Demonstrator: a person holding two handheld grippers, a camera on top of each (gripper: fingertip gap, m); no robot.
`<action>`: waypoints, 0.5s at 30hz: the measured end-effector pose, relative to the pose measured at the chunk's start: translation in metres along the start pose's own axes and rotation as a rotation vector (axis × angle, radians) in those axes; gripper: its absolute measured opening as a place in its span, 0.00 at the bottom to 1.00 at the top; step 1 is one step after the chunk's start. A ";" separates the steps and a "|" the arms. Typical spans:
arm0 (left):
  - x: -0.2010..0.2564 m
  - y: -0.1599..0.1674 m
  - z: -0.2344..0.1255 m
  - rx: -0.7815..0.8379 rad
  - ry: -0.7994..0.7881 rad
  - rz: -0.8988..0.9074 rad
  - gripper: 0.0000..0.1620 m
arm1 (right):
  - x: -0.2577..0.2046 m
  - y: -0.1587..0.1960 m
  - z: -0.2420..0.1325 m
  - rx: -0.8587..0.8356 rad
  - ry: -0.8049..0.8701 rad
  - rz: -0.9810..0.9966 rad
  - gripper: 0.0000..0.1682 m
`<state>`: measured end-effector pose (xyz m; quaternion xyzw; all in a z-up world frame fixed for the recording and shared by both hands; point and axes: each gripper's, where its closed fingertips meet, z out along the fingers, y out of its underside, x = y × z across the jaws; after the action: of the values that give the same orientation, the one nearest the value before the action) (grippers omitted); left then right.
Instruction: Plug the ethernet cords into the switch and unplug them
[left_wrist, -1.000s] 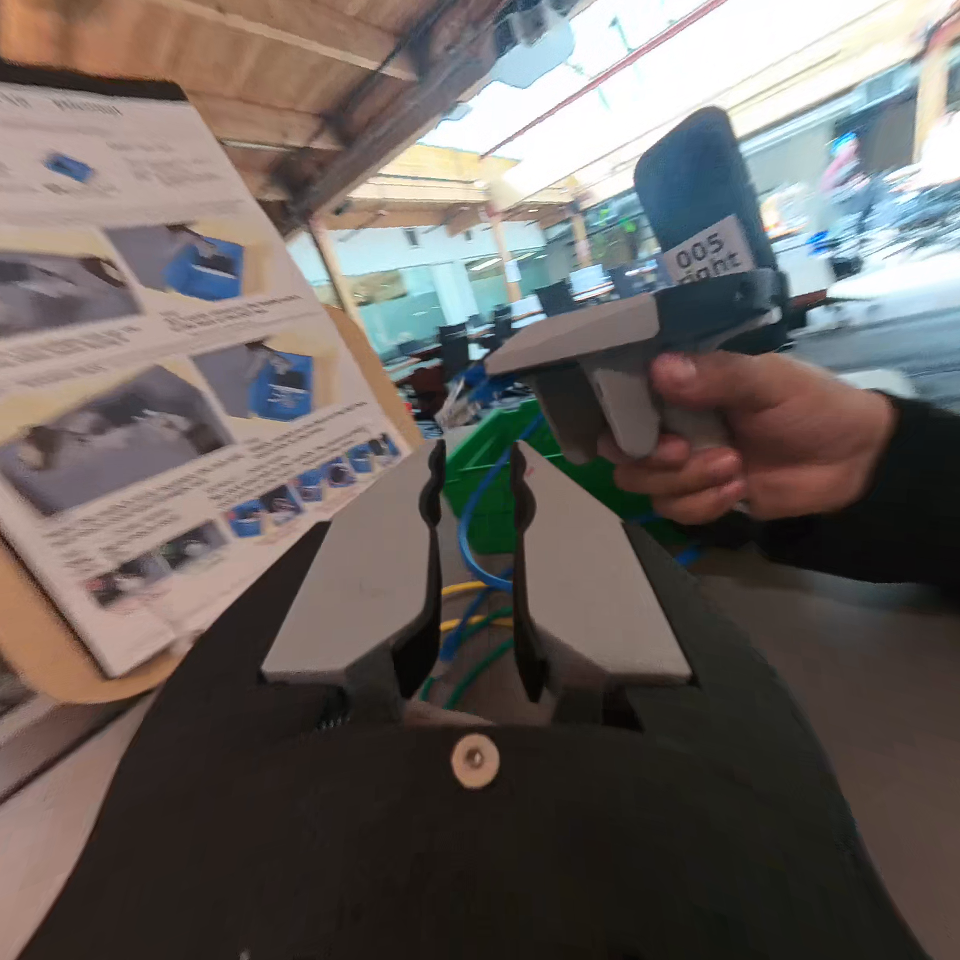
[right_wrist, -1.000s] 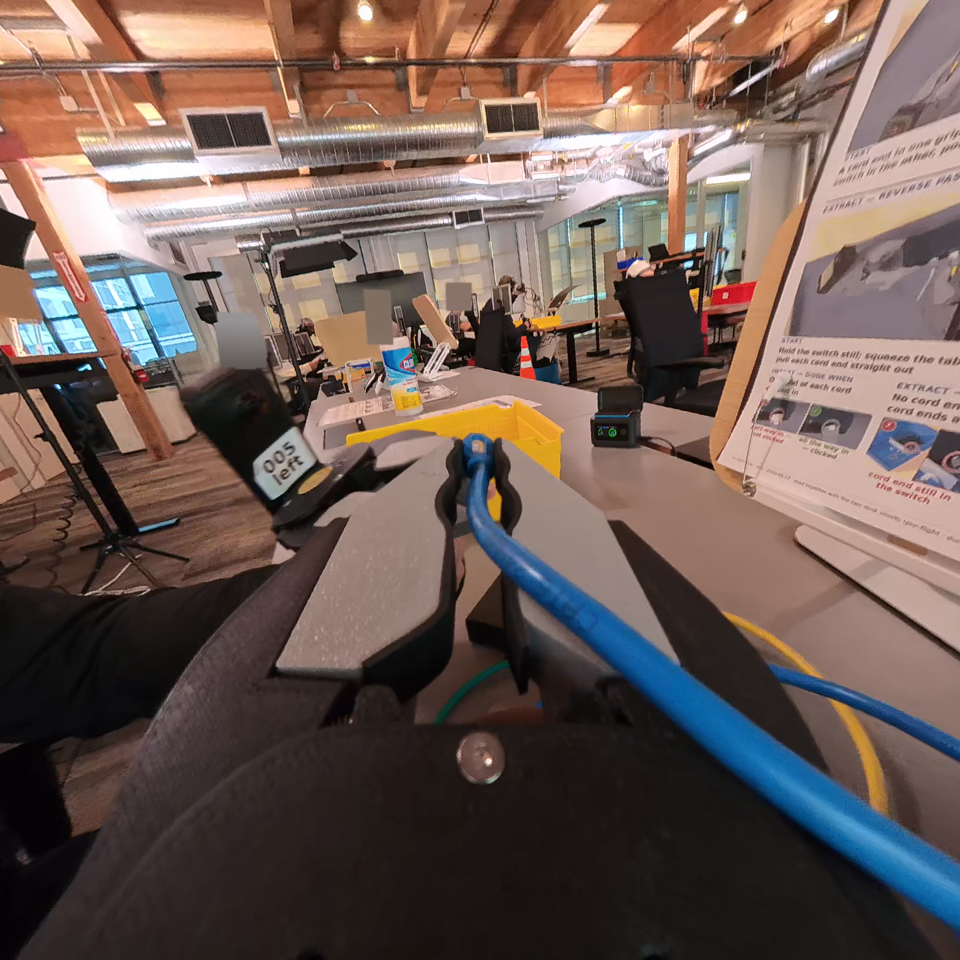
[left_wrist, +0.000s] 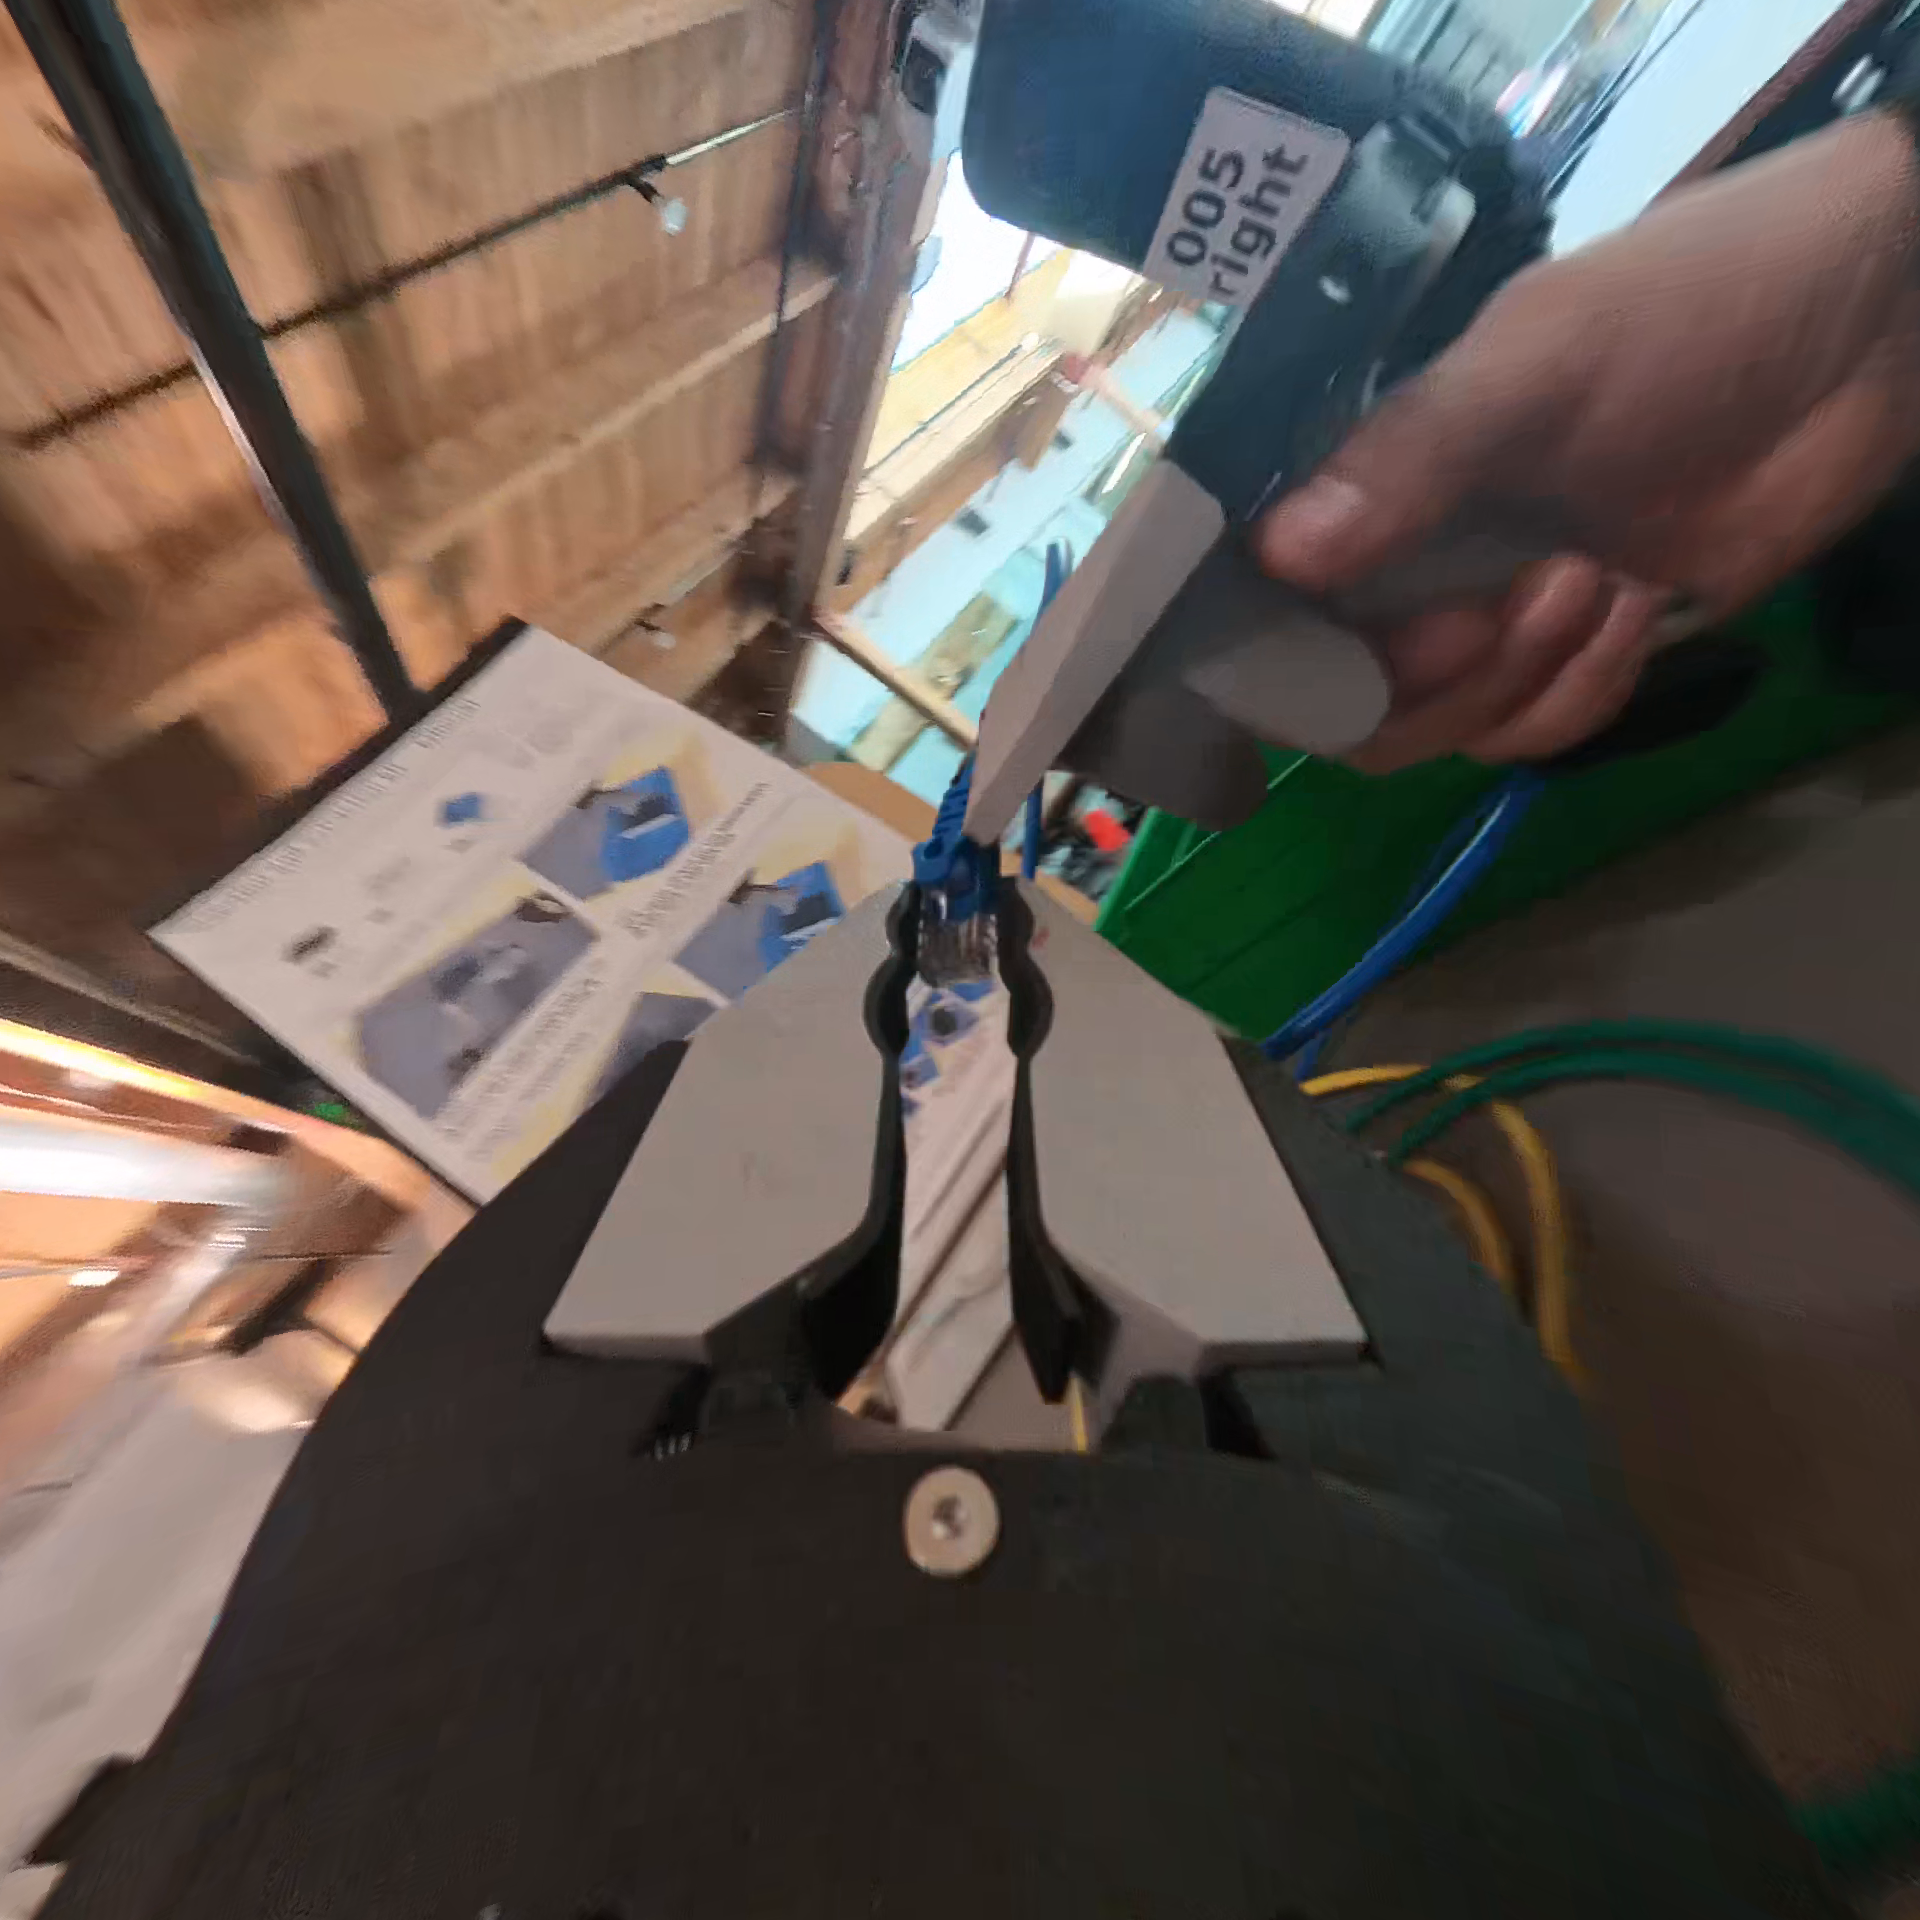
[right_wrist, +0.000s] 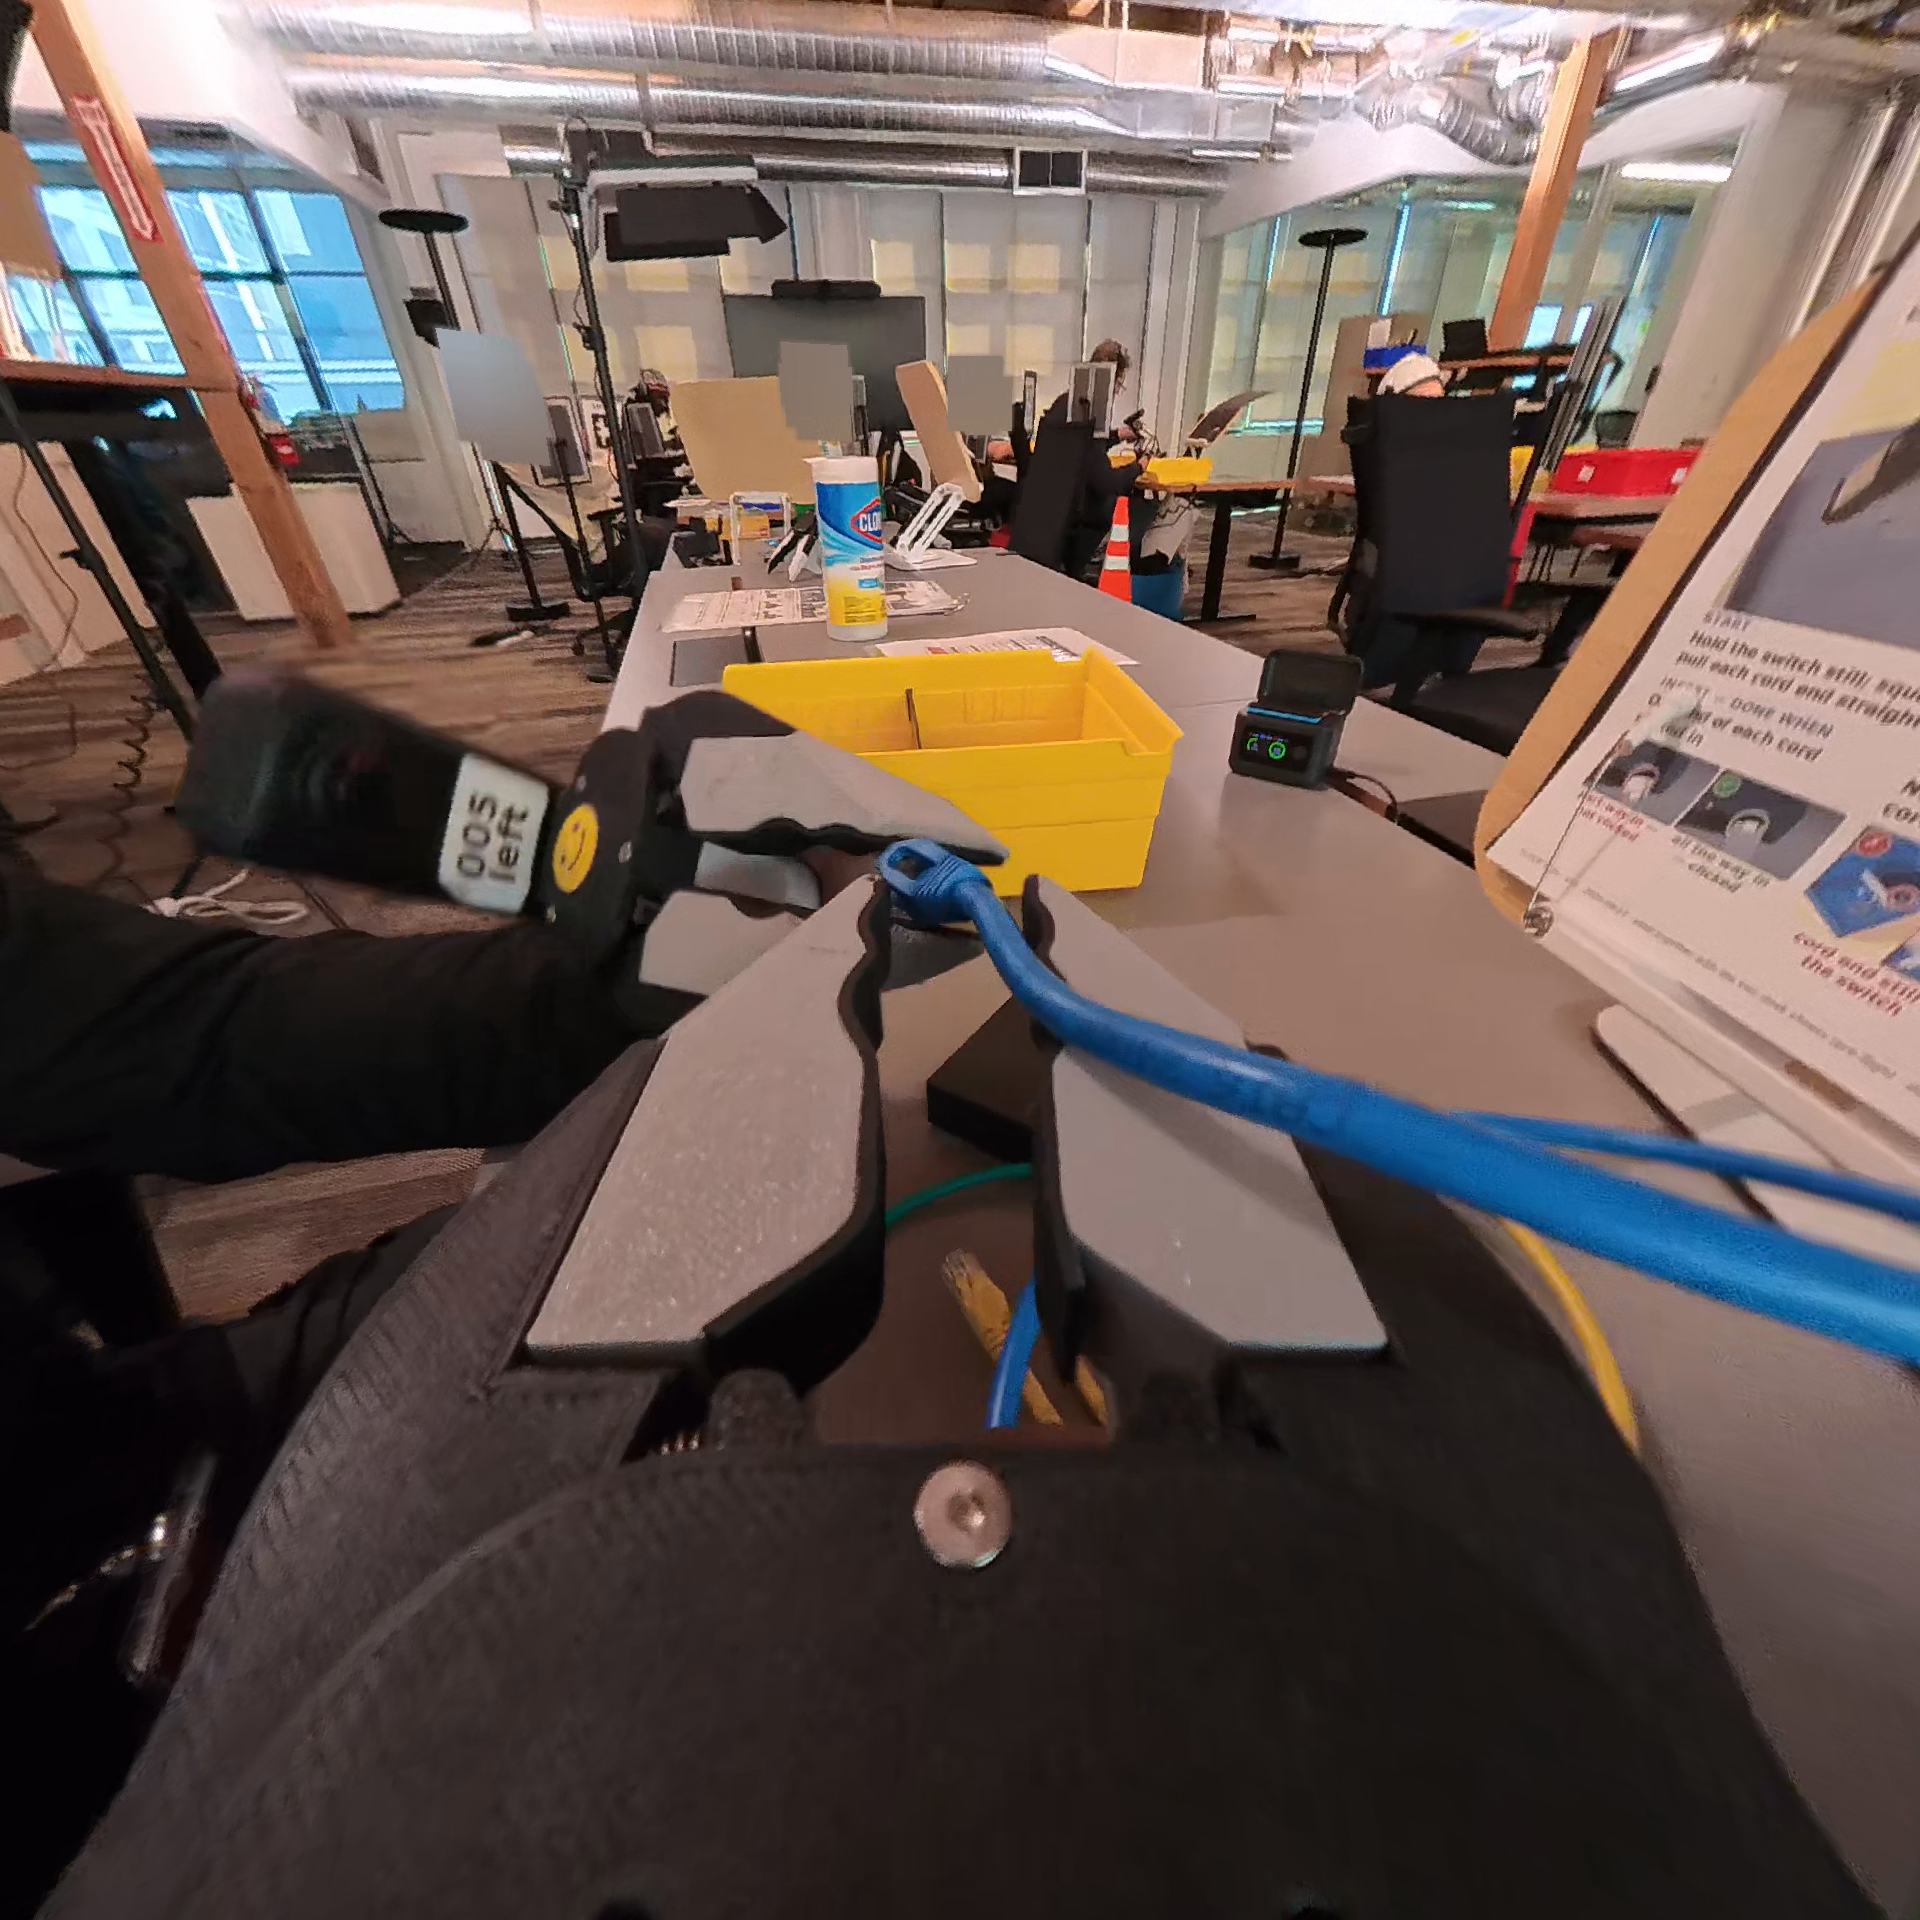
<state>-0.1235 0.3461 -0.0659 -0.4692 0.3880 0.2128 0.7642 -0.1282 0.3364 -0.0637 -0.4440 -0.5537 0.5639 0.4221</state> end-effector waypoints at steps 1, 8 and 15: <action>-0.001 -0.001 0.000 0.001 -0.028 0.044 0.08 | -0.001 -0.001 0.000 0.008 -0.012 0.020 0.13; 0.000 -0.005 -0.001 0.032 -0.036 0.046 0.08 | -0.005 -0.013 -0.001 0.112 -0.086 0.151 0.03; 0.003 -0.001 0.001 0.019 -0.012 0.001 0.08 | 0.000 -0.006 -0.001 0.079 -0.071 0.182 0.05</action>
<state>-0.1206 0.3463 -0.0672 -0.4606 0.3854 0.2123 0.7709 -0.1272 0.3369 -0.0579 -0.4554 -0.5031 0.6366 0.3665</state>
